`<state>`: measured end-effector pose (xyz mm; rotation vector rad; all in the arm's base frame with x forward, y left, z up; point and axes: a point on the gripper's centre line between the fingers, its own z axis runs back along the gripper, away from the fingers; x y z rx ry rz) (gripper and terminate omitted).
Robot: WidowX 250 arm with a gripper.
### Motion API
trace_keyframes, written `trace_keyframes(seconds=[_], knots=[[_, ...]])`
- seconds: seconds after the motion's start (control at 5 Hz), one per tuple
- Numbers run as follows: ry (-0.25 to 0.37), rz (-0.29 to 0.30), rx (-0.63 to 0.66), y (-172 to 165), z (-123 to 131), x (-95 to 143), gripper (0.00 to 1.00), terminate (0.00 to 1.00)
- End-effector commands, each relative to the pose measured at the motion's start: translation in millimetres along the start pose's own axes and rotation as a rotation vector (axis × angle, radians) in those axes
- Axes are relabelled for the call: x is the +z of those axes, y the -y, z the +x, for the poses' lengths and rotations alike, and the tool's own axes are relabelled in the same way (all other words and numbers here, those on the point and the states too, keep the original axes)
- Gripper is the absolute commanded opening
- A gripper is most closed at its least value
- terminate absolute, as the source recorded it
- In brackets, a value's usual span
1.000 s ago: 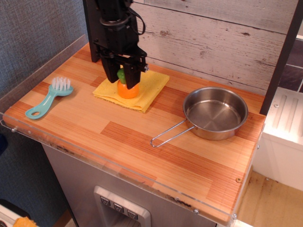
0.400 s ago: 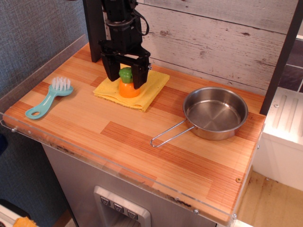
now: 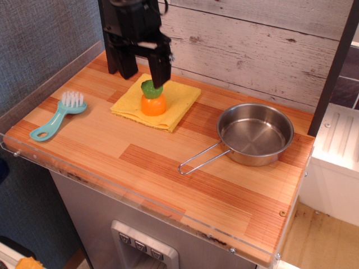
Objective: Pick up the carrot and place it on the yellow cloth
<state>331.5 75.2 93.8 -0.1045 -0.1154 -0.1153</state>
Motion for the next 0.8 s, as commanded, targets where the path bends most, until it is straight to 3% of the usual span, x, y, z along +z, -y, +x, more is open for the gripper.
trace_keyframes(seconds=[0.0,0.2,0.4,0.6], knots=[[0.017,-0.015,-0.046,21.9,-39.7,23.2,1.0,0.0],[-0.08,-0.035,-0.125,23.8,-49.3,23.8,1.0,0.0],[-0.08,-0.035,-0.125,23.8,-49.3,23.8,1.0,0.0],[-0.08,-0.035,-0.125,23.8,-49.3,23.8,1.0,1.0]])
